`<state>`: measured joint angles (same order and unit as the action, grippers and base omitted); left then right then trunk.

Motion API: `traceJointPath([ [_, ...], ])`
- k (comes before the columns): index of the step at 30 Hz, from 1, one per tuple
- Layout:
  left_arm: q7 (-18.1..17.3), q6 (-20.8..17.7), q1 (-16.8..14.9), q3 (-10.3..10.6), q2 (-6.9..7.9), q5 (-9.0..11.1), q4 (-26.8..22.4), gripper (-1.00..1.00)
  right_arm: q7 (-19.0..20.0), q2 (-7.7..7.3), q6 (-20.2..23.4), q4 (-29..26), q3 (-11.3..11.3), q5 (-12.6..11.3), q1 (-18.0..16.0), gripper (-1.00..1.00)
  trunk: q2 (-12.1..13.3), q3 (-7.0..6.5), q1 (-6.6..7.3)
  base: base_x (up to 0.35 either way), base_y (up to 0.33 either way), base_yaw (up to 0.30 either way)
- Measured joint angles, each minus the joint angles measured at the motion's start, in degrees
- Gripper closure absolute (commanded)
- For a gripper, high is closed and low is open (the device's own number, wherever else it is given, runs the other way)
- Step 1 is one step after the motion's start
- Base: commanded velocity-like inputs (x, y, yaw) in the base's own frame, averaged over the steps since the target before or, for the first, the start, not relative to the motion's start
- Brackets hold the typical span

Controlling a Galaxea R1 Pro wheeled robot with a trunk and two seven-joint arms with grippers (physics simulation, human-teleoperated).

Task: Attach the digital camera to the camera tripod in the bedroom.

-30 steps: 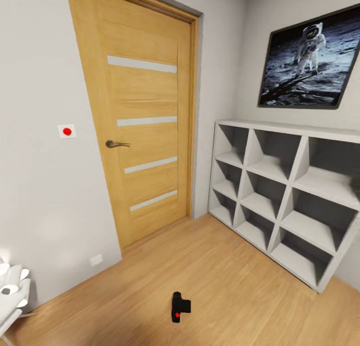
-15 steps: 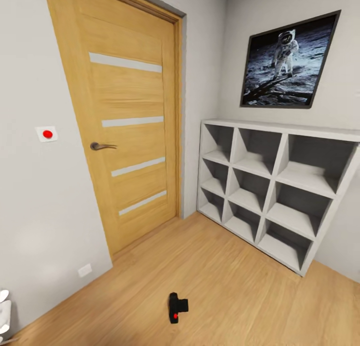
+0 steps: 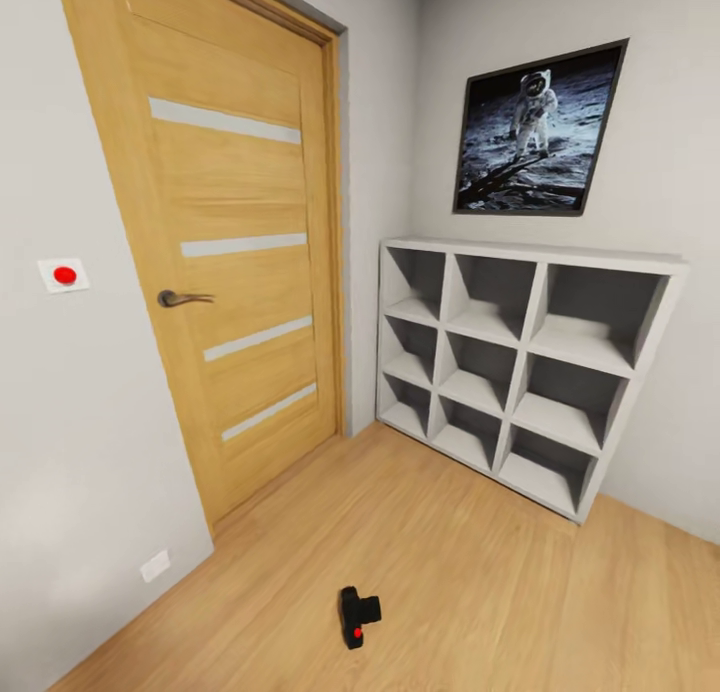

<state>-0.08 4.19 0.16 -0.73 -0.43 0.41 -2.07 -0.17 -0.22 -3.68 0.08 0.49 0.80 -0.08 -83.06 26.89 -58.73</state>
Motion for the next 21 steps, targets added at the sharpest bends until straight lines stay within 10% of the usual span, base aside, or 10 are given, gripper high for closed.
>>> traceJointPath([
  [21,0.0,-0.1,0.0,0.0,0.00,0.0,0.0,-1.00,0.0,-0.04,0.0,0.0,0.0,0.0,0.0,-1.00,0.0,0.00,0.01,0.021,0.336,-0.246],
])
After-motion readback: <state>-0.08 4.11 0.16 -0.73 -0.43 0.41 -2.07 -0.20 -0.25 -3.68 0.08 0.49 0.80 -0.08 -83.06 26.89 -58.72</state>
